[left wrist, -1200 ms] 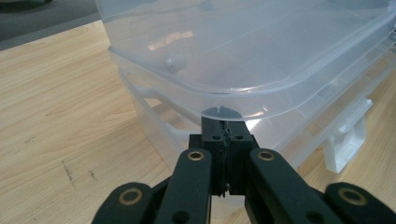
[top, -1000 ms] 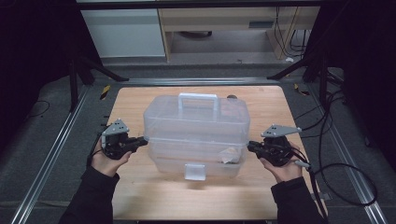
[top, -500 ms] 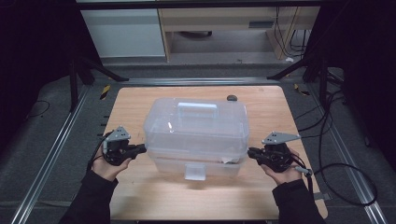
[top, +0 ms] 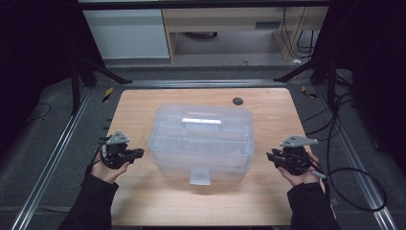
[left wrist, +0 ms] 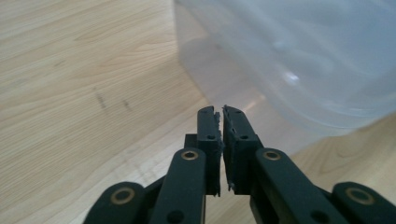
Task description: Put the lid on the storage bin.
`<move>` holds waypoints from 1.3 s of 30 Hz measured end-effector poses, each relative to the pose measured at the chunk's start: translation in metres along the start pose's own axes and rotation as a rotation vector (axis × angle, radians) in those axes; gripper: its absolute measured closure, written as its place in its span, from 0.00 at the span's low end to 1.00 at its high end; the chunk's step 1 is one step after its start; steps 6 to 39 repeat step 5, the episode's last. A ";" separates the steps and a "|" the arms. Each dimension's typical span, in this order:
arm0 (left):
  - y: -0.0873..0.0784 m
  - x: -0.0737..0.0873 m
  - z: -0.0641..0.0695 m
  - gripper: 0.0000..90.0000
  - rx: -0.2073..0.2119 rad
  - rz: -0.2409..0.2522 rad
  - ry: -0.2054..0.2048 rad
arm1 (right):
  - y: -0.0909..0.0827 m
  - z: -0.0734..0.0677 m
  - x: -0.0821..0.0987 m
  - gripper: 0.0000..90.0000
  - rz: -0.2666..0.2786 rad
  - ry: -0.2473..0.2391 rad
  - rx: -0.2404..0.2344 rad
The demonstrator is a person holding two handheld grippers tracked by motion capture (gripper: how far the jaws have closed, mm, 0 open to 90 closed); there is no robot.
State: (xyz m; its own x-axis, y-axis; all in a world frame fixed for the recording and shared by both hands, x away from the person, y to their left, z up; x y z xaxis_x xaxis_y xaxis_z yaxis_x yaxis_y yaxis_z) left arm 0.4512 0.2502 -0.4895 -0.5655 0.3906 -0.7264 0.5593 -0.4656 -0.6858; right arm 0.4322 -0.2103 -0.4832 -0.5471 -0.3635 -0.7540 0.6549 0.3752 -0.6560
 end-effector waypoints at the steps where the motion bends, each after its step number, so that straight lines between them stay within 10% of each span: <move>1: 0.001 0.002 -0.004 0.89 -0.015 -0.001 -0.008 | 0.000 0.011 0.004 0.68 0.005 0.016 0.029; 5: 0.005 0.010 -0.018 0.75 -0.058 -0.015 -0.022 | 0.004 0.043 0.022 0.41 0.006 0.068 0.125; 39: 0.005 0.010 -0.018 0.75 -0.058 -0.015 -0.022 | 0.004 0.043 0.022 0.41 0.006 0.068 0.125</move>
Point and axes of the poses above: each handheld gripper's, and its own axes: y roughly forward along the jaws, x roughly out of its underside, z roughly to its right, the point moved 10 cm from there along y, roughly forward along the jaws
